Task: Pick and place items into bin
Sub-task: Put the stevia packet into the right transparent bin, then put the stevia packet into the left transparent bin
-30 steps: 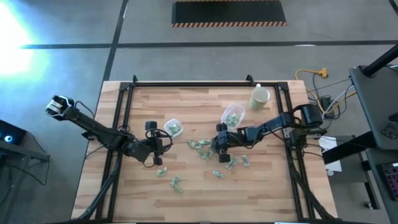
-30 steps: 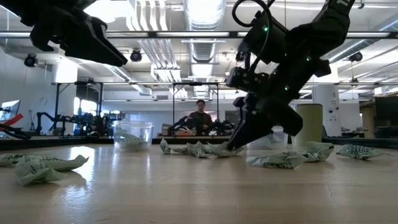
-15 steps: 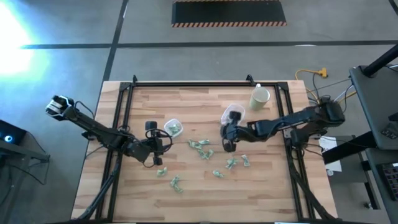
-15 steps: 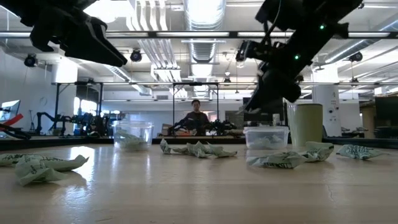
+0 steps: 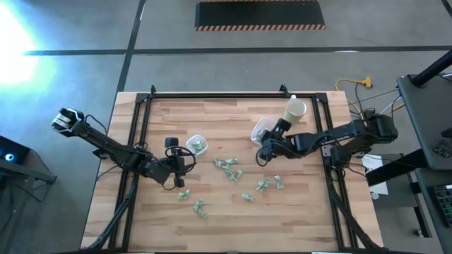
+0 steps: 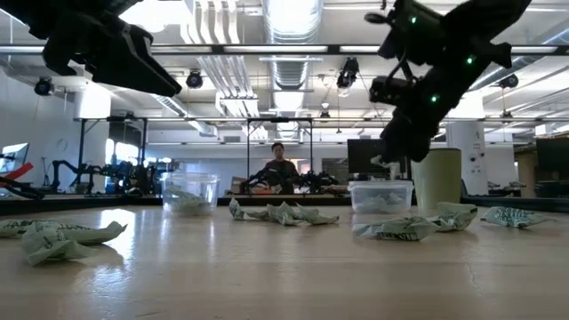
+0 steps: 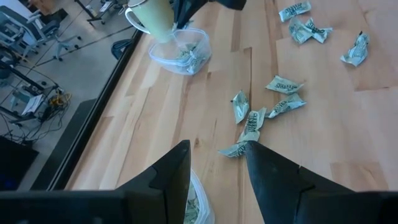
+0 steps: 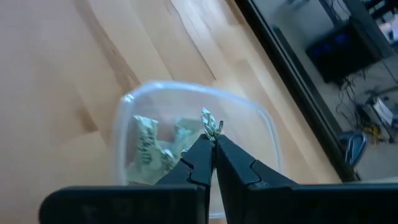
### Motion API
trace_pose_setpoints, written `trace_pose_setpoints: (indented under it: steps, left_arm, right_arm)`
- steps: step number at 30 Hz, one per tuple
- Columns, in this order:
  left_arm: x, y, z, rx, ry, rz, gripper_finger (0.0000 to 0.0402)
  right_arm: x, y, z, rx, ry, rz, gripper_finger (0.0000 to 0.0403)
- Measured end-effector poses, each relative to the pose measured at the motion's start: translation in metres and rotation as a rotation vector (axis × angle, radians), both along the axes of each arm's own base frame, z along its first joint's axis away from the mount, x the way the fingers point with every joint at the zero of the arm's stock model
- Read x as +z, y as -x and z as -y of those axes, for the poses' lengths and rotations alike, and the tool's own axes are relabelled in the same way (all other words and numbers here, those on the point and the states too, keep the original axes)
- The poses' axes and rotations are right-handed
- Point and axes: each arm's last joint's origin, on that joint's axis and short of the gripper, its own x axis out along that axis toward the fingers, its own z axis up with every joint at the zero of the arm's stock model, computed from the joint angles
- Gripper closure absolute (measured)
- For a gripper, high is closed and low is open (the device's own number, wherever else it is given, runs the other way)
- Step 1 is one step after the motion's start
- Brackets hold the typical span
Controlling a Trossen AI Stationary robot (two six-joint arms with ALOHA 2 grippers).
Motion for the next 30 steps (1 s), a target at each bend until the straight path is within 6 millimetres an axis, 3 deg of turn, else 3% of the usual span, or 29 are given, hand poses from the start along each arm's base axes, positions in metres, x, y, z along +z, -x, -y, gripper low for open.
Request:
trace_pose_setpoints:
  steps: [6, 19, 25, 30]
  left_arm:
    - [0.000, 0.000, 0.000, 0.000, -0.001, -0.001, 0.0262]
    - [-0.003, 0.001, 0.000, 0.000, -0.004, -0.008, 0.0262]
    - [-0.009, -0.003, 0.003, -0.051, 0.014, -0.039, 0.0262]
    - [-0.018, -0.019, 0.012, -0.145, -0.046, -0.045, 0.0262]
  right_arm:
    - [-0.011, 0.002, 0.010, -0.037, -0.011, 0.003, 0.0379]
    - [-0.007, 0.004, 0.009, -0.011, -0.026, 0.029, 0.0274]
    - [0.002, 0.002, -0.001, 0.098, -0.057, 0.048, 0.0268]
    - [0.006, -0.002, -0.008, 0.202, -0.095, 0.071, 0.0277]
